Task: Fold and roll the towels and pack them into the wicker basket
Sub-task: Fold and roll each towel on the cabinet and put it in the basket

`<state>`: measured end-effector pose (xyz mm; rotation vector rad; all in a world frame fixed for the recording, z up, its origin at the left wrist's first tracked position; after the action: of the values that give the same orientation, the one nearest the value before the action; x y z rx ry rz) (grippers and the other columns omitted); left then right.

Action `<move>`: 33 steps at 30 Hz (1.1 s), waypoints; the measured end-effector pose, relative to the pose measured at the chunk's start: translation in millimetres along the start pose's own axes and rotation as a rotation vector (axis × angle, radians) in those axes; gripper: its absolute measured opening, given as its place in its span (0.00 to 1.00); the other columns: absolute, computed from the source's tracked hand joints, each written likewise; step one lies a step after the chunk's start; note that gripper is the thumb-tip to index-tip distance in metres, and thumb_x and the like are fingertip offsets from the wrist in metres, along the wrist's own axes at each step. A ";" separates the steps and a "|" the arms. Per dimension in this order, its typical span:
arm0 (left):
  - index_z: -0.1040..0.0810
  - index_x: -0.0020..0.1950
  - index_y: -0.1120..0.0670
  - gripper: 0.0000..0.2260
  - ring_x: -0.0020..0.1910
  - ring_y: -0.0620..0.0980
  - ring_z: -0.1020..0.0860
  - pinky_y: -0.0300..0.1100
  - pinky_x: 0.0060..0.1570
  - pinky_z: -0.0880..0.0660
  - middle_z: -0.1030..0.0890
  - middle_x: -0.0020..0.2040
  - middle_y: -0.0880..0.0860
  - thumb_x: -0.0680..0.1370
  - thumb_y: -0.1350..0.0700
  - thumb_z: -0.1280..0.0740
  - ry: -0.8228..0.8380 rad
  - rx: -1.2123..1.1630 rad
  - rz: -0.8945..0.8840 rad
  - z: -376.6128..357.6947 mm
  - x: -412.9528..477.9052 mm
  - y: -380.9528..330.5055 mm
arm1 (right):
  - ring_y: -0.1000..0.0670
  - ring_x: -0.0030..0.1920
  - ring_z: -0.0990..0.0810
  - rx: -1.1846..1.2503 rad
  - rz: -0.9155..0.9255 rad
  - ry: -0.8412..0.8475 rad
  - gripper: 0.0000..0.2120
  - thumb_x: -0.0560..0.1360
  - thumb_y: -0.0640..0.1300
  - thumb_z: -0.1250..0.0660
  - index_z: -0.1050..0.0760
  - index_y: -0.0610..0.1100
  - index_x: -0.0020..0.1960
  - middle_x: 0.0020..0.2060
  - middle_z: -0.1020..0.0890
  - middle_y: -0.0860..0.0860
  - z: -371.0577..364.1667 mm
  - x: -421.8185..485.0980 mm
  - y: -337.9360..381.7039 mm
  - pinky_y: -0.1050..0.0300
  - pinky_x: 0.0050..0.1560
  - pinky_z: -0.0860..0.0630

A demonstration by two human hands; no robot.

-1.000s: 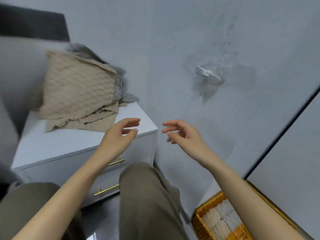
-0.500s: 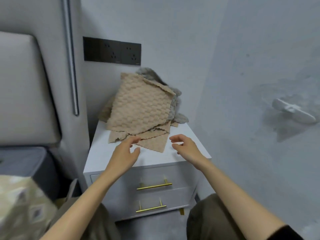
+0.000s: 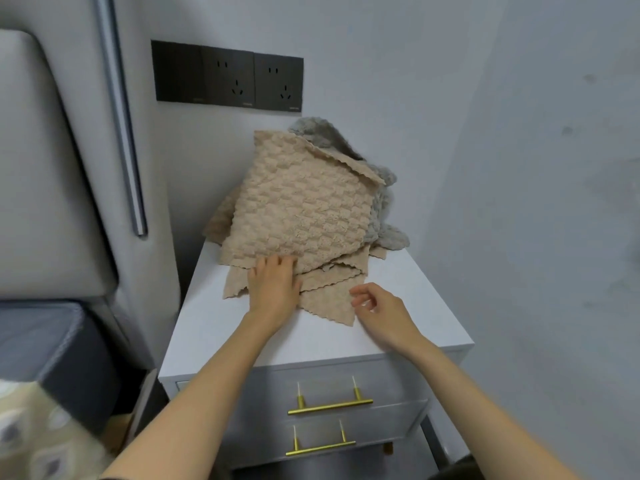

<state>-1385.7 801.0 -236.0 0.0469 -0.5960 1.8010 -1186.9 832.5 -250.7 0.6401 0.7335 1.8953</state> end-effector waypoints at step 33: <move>0.30 0.49 0.51 0.04 0.37 0.47 0.25 0.45 0.38 0.28 0.23 0.40 0.48 0.80 0.51 0.38 -0.034 -0.541 -0.337 55.6 -49.4 -44.1 | 0.45 0.54 0.21 0.977 -0.411 -0.037 0.15 0.81 0.51 0.40 0.29 0.43 0.63 0.57 0.20 0.45 24.6 -18.1 -0.4 0.49 0.55 0.22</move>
<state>-1344.7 742.3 -187.5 -0.1806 -1.0181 1.2731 -1162.3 821.4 -236.4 1.0051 1.6429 1.0652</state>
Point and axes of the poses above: each hand's wrist, its own x-axis towards the middle knuckle, its own z-axis out of the back of the hand, y = z × x, the point moved 5 cm from there along x, towards the middle knuckle
